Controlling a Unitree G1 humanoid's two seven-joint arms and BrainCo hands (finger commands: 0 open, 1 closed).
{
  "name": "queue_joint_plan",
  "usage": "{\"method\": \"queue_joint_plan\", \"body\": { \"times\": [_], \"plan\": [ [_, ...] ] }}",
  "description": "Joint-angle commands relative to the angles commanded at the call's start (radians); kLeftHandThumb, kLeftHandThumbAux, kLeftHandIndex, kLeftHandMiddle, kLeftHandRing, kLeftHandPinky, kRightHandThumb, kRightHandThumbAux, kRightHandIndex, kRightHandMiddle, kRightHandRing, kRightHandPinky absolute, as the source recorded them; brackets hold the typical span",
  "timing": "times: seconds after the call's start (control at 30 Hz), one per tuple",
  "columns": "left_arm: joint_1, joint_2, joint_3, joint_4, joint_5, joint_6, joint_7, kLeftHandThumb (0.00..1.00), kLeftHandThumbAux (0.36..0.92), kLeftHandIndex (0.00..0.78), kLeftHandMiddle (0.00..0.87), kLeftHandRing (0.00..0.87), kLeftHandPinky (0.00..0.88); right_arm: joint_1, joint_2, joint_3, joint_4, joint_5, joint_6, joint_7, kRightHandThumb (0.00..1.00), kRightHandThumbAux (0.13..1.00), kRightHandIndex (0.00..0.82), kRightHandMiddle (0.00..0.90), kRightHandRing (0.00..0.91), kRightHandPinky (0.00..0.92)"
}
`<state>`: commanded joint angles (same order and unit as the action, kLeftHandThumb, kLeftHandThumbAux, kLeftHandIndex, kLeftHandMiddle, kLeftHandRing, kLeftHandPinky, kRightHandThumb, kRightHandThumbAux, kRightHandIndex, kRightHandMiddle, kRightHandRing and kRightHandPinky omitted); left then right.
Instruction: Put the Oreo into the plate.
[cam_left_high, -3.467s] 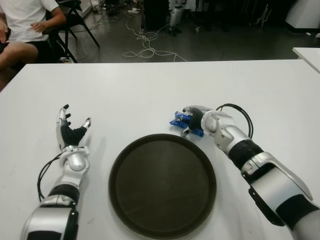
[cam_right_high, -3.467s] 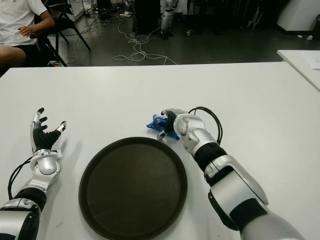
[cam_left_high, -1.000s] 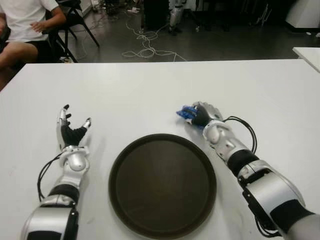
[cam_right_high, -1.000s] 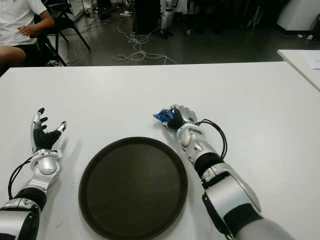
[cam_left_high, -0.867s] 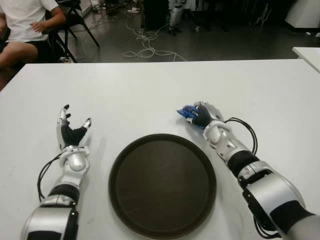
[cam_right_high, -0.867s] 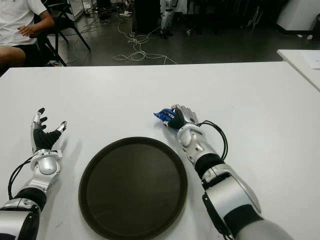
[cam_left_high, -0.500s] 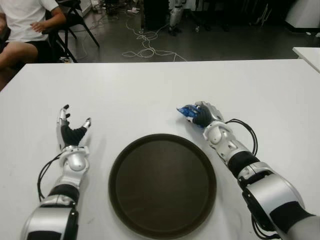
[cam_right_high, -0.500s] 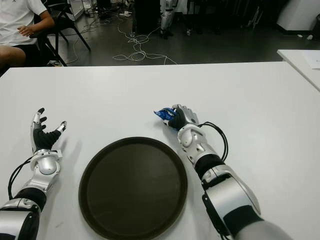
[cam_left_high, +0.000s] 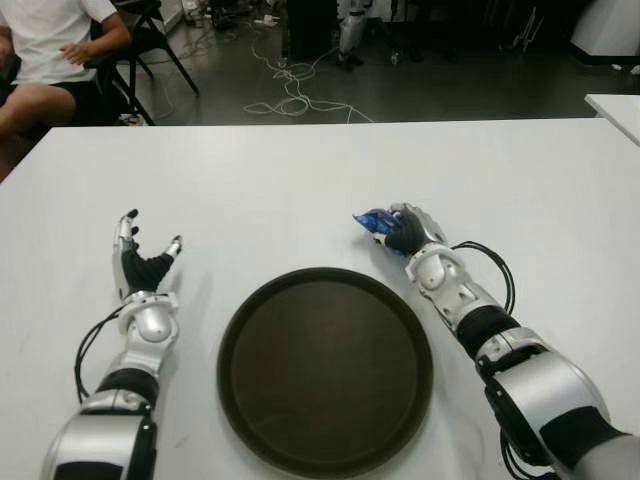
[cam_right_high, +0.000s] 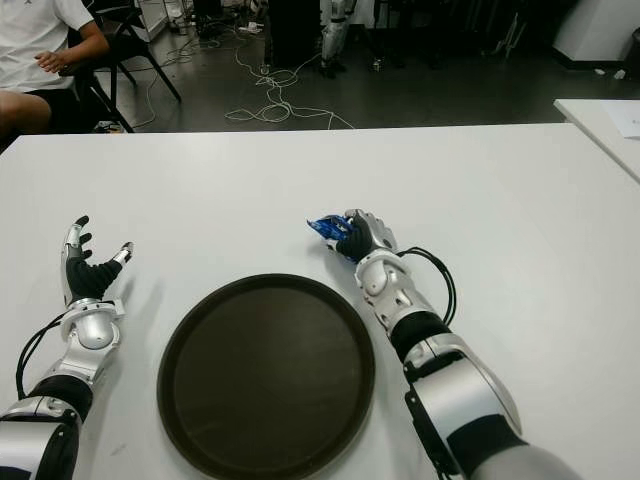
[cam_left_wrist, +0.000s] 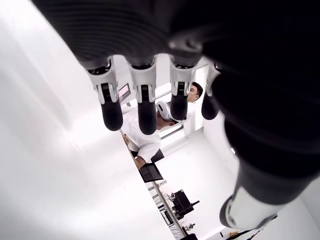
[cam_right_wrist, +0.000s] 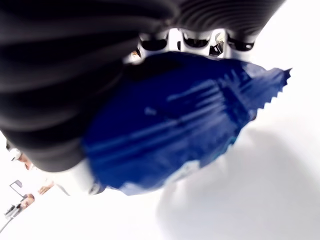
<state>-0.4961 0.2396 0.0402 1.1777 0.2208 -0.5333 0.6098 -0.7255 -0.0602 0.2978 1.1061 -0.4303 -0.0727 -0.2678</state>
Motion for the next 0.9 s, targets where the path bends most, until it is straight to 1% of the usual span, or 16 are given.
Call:
{"method": "queue_joint_plan", "body": {
  "times": [0.4, 0.53, 0.63, 0.73, 0.87, 0.9],
  "plan": [
    [0.000, 0.004, -0.010, 0.004, 0.013, -0.002, 0.020, 0.280, 0.770, 0.109, 0.099, 0.117, 0.177, 0.008, -0.003, -0.020, -0.005, 0.029, -0.031, 0.014, 0.692, 0.729, 0.438, 0.812, 0.819, 0.816],
    [-0.001, 0.004, -0.010, 0.006, 0.013, 0.000, 0.021, 0.279, 0.772, 0.110, 0.090, 0.111, 0.183, 0.012, -0.001, -0.053, -0.002, 0.068, -0.065, 0.041, 0.692, 0.729, 0.438, 0.815, 0.819, 0.815],
    [-0.002, 0.005, -0.011, 0.007, 0.013, 0.001, 0.022, 0.283, 0.773, 0.112, 0.089, 0.118, 0.199, 0.015, -0.001, -0.063, -0.005, 0.081, -0.080, 0.050, 0.692, 0.728, 0.438, 0.819, 0.822, 0.818],
    [-0.003, 0.005, -0.012, 0.009, 0.013, 0.001, 0.023, 0.286, 0.772, 0.114, 0.087, 0.117, 0.191, 0.026, -0.004, -0.077, -0.026, 0.098, -0.107, 0.059, 0.692, 0.728, 0.438, 0.823, 0.824, 0.820],
    [-0.003, 0.005, -0.011, 0.009, 0.012, 0.000, 0.022, 0.280, 0.768, 0.113, 0.096, 0.132, 0.214, 0.049, -0.006, -0.095, -0.076, 0.120, -0.139, 0.071, 0.696, 0.726, 0.438, 0.828, 0.828, 0.823],
    [-0.002, 0.005, -0.011, 0.009, 0.012, -0.001, 0.022, 0.278, 0.767, 0.112, 0.097, 0.131, 0.206, 0.053, -0.006, -0.098, -0.084, 0.123, -0.143, 0.073, 0.696, 0.726, 0.439, 0.827, 0.828, 0.822]
  ]
}}
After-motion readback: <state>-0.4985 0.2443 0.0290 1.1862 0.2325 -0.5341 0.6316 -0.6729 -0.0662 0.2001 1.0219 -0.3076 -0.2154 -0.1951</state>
